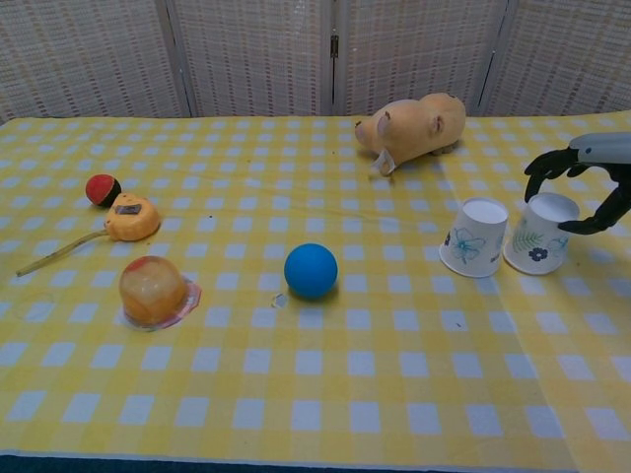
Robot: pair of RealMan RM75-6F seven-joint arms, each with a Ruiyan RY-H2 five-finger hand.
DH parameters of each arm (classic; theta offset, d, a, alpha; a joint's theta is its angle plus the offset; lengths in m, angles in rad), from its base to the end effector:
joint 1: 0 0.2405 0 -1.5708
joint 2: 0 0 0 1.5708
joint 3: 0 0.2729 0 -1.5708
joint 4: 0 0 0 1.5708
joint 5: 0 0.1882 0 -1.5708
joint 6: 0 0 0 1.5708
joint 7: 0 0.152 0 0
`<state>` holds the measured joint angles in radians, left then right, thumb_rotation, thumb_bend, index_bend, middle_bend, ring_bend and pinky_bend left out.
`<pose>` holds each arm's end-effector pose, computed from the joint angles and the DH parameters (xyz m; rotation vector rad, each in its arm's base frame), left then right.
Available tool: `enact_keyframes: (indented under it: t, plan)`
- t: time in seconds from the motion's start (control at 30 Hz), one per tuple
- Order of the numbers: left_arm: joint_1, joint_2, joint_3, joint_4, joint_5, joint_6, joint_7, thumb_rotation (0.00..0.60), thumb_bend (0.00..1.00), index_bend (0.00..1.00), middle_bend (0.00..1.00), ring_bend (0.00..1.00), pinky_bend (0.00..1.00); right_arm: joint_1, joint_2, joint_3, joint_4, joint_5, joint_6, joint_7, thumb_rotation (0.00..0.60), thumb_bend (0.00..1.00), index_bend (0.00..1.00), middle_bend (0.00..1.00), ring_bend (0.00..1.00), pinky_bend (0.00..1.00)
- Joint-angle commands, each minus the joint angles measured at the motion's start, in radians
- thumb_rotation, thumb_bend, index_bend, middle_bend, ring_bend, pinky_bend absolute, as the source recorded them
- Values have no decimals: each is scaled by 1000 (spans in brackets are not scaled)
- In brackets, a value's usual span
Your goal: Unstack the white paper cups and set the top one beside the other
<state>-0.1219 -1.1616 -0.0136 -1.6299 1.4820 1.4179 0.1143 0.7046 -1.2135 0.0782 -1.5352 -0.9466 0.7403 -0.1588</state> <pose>-0.3135 0.1920 0.1570 -1.4762 -0.9209 -0.8212 -0.2538 -0.3552 0.0883 1.7629 -1.2115 0.5984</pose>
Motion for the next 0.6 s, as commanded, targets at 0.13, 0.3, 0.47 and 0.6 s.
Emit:
enact_keyframes:
  t: [0.13,0.3,0.47,0.6]
  plan:
    - [2,0,-1,3,5,8,-4,600,249,71,8,23,0,-3,6,-1,-2,-1,-4,4,600,444,230,81,100,92]
    - [3,2,0,1,3,6,-4,600,249,71,8,23,0,-8,10,2,-2,-15,-1,18,600,446,195,80,98,90]
    - [3,4,0,-2,5,9,-4,600,249,71,8,23,0,-15,18,7,-8,-34,8,33,600,446,177,80,98,89]
    - [4,6,-1,-5,6,11,-3,600,248,71,8,23,0,-31,44,14,-32,-56,30,55,600,447,146,78,97,89]
